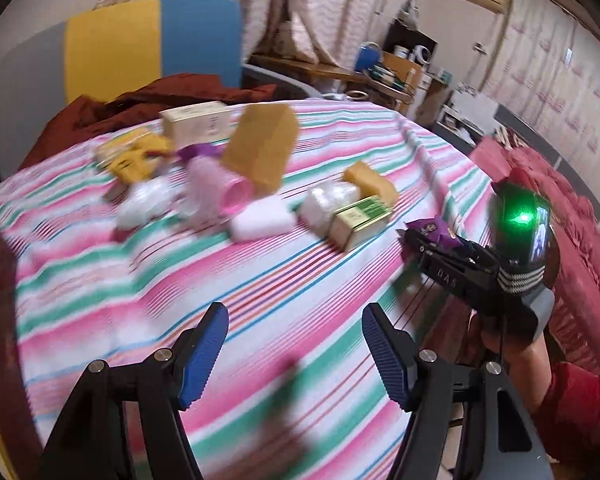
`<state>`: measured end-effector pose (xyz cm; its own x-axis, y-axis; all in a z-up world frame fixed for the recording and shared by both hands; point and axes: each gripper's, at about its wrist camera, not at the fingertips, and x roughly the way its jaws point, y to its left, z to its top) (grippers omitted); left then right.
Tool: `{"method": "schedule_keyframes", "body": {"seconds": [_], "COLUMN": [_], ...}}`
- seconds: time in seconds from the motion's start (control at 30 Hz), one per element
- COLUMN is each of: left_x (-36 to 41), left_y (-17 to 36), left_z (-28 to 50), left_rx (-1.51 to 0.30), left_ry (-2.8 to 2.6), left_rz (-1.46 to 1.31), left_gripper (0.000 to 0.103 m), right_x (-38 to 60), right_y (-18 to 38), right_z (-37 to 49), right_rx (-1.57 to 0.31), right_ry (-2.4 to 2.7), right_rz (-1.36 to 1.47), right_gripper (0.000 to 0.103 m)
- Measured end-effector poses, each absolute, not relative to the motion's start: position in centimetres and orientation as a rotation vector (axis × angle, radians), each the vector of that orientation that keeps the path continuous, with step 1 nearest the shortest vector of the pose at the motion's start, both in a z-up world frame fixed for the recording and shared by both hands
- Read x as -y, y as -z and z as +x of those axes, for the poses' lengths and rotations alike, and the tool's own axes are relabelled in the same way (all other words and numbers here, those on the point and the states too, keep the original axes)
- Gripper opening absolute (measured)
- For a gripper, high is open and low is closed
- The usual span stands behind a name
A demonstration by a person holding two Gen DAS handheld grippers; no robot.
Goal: Organize objects
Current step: 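Move back to the items and grasp the purple snack packet with the right tool, then grasp the green tea box with the left tool while the right tool holds the purple packet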
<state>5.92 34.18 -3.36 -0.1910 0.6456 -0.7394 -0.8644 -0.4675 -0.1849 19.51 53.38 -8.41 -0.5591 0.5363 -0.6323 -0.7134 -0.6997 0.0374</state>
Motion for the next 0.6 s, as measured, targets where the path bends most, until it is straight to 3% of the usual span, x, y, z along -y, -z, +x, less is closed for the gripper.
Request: {"method": "schedule_keyframes", "body": {"seconds": [0.37, 0.6], "left_x": [-44.2, -47.7], "left_y": [4.1, 6.0], "left_z": [7.4, 6.6], "left_rx": [-0.531, -0.631], "left_ry": [-1.678, -1.611], "left_rz": [-0.795, -0.798], "left_gripper": [0.07, 0.06], "right_x": [-54.2, -54.3], "right_y": [8.6, 8.7], "right_z": [20.0, 20.4], "right_rx": [-0.403, -0.432], "right_ry": [-2.257, -2.27], "right_rz": [-0.775, -0.763], "right_gripper": [0.059, 0.06]}}
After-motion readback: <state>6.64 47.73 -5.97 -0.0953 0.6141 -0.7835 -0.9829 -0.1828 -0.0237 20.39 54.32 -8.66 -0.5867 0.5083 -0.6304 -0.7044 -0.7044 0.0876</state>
